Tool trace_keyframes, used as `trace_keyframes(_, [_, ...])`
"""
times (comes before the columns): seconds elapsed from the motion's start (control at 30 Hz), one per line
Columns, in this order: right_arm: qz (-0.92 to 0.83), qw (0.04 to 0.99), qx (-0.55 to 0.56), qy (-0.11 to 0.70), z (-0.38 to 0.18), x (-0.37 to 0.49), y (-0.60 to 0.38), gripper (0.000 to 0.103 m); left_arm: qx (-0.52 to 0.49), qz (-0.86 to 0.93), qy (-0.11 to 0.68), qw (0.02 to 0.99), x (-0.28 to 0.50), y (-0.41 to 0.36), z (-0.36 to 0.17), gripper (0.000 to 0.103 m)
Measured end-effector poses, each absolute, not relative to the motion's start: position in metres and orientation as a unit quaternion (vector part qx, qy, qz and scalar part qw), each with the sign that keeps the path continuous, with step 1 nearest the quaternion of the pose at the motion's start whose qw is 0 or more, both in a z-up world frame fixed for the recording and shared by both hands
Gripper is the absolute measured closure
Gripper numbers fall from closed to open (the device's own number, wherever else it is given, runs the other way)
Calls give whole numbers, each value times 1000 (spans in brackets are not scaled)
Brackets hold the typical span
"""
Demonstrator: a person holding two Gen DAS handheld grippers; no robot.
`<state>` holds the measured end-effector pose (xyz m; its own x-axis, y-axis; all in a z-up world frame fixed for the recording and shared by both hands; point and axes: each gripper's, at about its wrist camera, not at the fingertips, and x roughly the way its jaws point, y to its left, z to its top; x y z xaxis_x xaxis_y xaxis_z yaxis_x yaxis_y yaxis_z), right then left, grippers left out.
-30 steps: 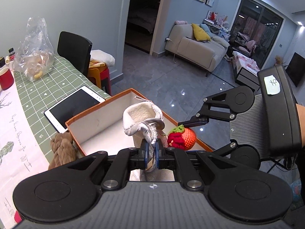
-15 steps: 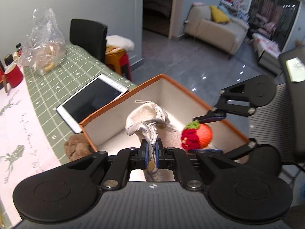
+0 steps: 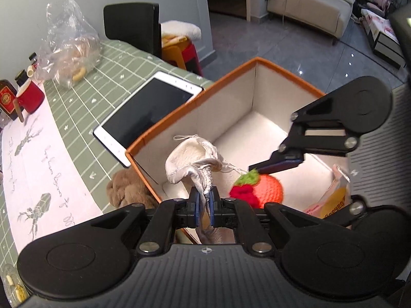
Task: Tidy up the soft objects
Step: 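Lower both items into the orange box and open both tools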
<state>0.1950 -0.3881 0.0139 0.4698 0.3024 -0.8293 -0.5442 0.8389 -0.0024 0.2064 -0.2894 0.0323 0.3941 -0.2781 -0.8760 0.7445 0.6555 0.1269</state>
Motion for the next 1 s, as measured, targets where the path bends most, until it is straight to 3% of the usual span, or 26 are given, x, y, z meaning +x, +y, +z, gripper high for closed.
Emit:
trace_keyframes(0.2, [267,826,-125,480,-13,201,-377,59,278,-316,449,788,206,-291,26,93])
trace_keyframes(0.33, [271,825,-116,483,-17,201,-375,59,259,-310,464,788,213,-285,26,81])
trace_keyframes(0.47, [275,822,-98,489,-19,202,-379,57,229,-318,476,788,219,-277,33,81])
trace_keyframes(0.7, [263,825,-103,490,-18,204,-378,51,204,-340,458,796,212,-263,57,60])
trace_keyframes(1.0, [251,836,-121,472,5,190,-376,50,189,-325,444,813,202,-229,87,60])
